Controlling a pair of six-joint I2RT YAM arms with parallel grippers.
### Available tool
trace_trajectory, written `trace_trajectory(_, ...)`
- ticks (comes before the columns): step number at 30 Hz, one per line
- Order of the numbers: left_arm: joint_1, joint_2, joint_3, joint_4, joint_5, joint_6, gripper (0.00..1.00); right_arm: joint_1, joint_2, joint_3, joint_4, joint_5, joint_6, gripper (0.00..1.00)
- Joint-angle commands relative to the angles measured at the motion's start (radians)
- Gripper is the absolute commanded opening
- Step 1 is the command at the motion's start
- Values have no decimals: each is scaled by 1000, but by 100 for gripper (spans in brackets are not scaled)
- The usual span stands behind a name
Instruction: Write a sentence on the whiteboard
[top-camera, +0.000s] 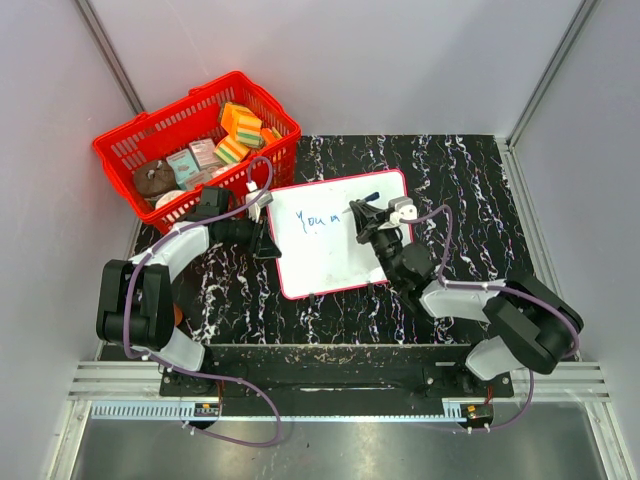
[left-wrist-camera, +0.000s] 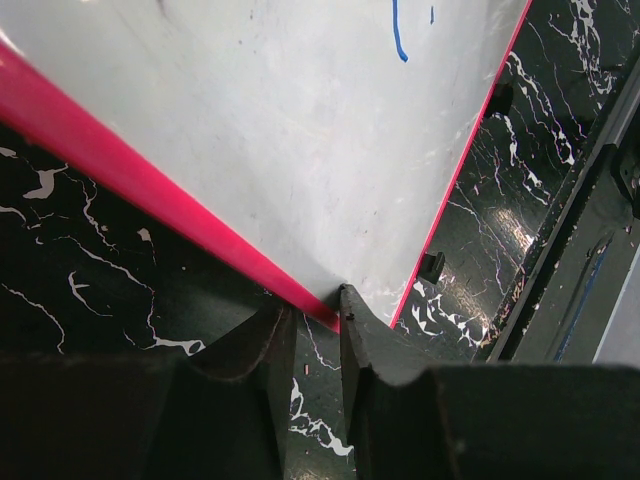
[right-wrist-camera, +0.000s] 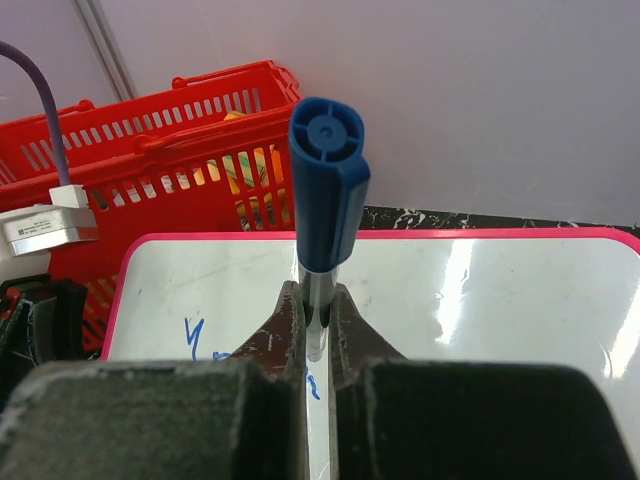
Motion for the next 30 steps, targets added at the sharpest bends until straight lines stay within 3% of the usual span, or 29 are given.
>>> trace_trajectory(1, -15, -35, 12, 51, -3, 44, 0, -19, 35, 73, -28, 35, -13, 0)
trace_trajectory(30, -16, -40, 9, 49, -4, 45, 0, -47, 110, 102, -62, -10, 32, 0)
